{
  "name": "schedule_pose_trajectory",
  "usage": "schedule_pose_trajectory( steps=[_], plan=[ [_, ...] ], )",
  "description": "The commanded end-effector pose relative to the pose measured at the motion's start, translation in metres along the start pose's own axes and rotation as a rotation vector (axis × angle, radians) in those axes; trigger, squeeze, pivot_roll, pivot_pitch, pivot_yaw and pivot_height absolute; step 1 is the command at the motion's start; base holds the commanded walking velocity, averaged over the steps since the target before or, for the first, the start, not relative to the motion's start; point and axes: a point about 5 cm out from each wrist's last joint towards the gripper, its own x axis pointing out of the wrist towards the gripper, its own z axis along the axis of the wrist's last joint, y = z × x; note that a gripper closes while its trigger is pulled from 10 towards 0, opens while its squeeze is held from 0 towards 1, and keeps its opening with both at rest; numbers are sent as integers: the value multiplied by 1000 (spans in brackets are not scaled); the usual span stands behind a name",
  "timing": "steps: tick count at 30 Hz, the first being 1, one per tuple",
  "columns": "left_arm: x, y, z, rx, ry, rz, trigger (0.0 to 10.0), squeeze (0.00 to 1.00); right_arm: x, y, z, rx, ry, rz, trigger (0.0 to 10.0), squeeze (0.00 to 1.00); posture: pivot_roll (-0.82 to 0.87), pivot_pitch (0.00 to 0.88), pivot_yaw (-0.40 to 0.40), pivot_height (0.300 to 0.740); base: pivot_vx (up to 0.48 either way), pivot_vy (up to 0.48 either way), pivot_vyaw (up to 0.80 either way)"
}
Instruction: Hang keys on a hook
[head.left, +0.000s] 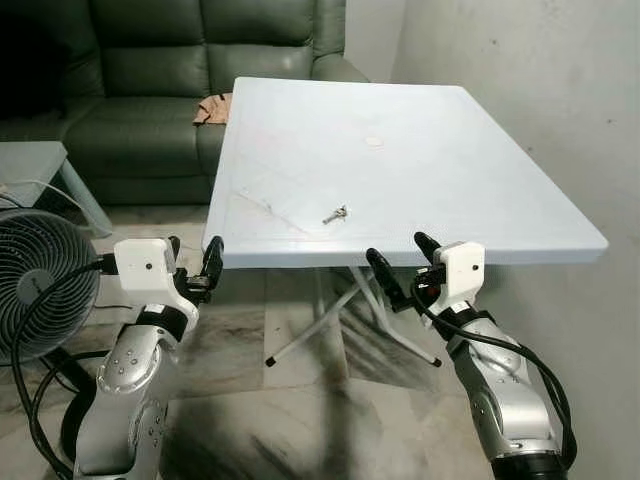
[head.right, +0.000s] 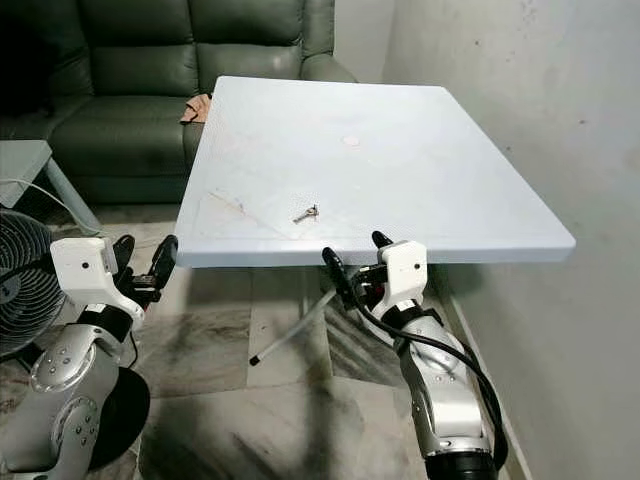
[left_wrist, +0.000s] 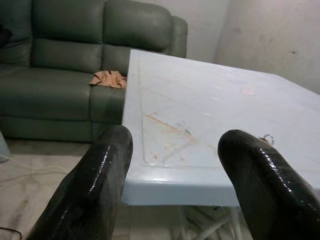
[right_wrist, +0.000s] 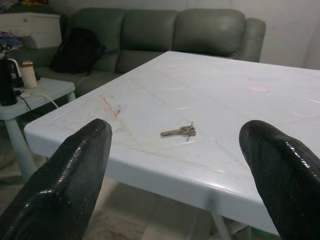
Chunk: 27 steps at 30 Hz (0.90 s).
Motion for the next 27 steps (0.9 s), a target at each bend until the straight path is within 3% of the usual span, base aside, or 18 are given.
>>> schedule_pose_trajectory(
  steps=[1, 17, 23, 27],
  plan=[
    [2, -2, 2, 11, 3, -14, 10000, 0, 0, 0, 3, -11, -5, 2, 10000, 0, -86, 0, -31, 724, 330, 0, 0],
    [5, -3, 3, 15, 5, -22, 10000, 0, 3, 1, 2, -29, 5, 25, 10000, 0, -81, 0, -30, 724, 331, 0, 0],
    [5, -3, 3, 14, 4, -22, 10000, 0, 4, 1, 3, -23, -4, 30, 10000, 0, -79, 0, -31, 724, 331, 0, 765],
    [6, -3, 3, 15, 2, -21, 10000, 0, 5, -1, 4, -2, -15, 19, 10000, 0, -78, 0, -31, 724, 332, 0, 0]
  ],
)
